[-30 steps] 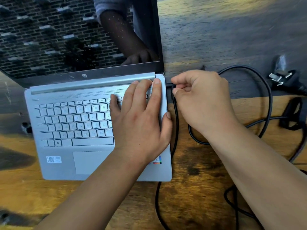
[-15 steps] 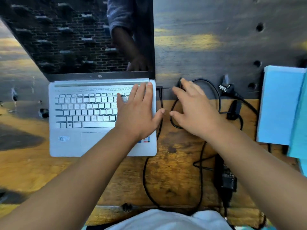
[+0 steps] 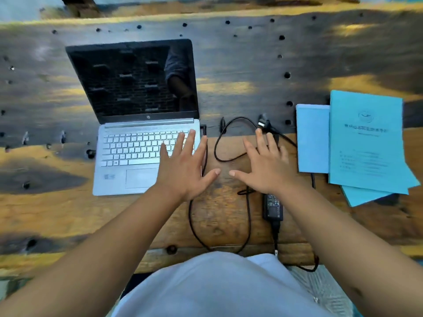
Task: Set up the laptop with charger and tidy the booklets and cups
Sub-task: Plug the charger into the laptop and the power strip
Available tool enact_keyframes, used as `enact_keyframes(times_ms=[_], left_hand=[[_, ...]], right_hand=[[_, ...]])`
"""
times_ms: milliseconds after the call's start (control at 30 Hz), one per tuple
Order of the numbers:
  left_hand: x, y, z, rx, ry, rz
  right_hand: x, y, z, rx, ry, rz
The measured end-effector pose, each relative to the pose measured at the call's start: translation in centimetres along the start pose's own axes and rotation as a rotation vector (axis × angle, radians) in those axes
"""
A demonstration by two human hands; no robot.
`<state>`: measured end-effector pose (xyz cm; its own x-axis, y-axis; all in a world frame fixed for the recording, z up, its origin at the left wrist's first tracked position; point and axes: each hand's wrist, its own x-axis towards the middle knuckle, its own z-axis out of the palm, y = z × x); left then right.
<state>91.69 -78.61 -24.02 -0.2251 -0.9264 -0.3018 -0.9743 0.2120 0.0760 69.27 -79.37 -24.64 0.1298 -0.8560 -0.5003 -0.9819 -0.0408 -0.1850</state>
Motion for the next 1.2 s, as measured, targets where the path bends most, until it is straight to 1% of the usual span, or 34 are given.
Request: enact_keyframes(times_ms=[267, 500, 600, 900, 1067, 1200], left_hand=[[-4.4, 2.3, 0.0, -0.04, 0.047, -0.043], [-4.2, 4.2, -0.2, -0.061, 0.064, -0.029], [-3.5, 5.0, -0.2, -0.068, 0.036, -0.018], [1.7, 7.7, -0.5, -0.114, -0.038, 0.077], [6.7, 9.4, 0.1, -0.108, -0.148, 0.16], [11.0, 11.0, 1.0, -0.076, -0.235, 0.282]], right_hand=[[-5.0, 0.6, 1.4, 0.013, -0.009, 0.016], [-6.0, 1.4, 0.7, 0.039, 0.021, 0.032], [-5.8, 2.1, 0.4, 0.046, 0.035, 0.043], [-2.8, 5.9, -1.6, 0.119, -0.012, 0.107], [0.1, 8.7, -2.2, 0.233, -0.018, 0.128], [2.7, 10.3, -2.1, 0.218, -0.043, 0.148]])
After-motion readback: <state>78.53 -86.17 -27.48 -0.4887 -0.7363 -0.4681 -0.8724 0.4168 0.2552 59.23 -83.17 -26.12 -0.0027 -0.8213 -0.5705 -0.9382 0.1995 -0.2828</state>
